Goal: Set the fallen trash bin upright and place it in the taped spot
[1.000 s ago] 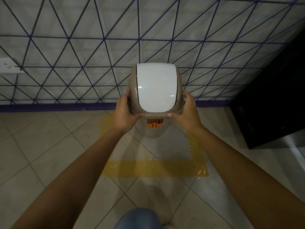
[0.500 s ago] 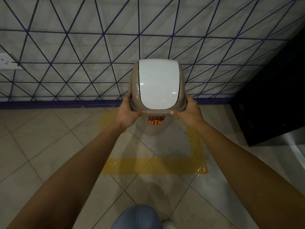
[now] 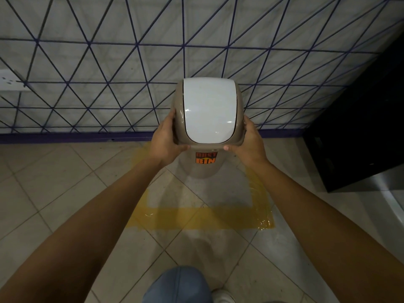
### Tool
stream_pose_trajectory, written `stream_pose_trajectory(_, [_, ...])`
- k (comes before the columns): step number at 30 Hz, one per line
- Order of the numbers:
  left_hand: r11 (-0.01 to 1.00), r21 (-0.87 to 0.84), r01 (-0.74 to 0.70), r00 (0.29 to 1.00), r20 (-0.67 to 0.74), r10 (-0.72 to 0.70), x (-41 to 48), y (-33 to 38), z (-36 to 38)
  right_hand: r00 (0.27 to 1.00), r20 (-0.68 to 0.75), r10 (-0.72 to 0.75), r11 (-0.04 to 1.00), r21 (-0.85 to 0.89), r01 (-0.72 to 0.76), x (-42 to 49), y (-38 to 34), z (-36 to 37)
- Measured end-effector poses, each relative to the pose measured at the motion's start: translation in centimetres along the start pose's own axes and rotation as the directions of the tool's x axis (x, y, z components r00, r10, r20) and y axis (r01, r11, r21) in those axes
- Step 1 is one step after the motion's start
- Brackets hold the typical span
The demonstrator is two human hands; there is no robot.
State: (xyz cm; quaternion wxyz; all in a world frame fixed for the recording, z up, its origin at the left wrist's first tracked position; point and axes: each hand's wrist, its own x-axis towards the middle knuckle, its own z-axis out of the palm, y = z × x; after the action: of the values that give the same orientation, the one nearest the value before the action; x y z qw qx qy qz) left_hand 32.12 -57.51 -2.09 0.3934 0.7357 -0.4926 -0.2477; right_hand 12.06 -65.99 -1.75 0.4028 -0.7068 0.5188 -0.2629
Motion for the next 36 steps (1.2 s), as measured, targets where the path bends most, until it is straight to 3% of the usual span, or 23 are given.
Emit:
stream_pose_trajectory(10, [0.999,0.047,-0.022,0.999,-0.042,0.024,-0.6,-0.2,-0.1,0.999,0.025,-0.04,0.999,-0.019,0.041,0.2,0.1,0.4])
stream_pose_trajectory(19, [0.968,0.201,-0.152,0.983,-0.068,0.169,-1.3,-0.4,0.2,0.984,-0.045,-0.173,0.966,-0.203,0.161,-0.2,-0.6,1.6])
stream_pose_trajectory(36, [0.983,0.165,-0.08,0.989,-0.112,0.099,-2.4,0.4,0.3,0.986,-0.036,-0.162,0.962,-0.229,0.15,-0.7,-1.6,1.2])
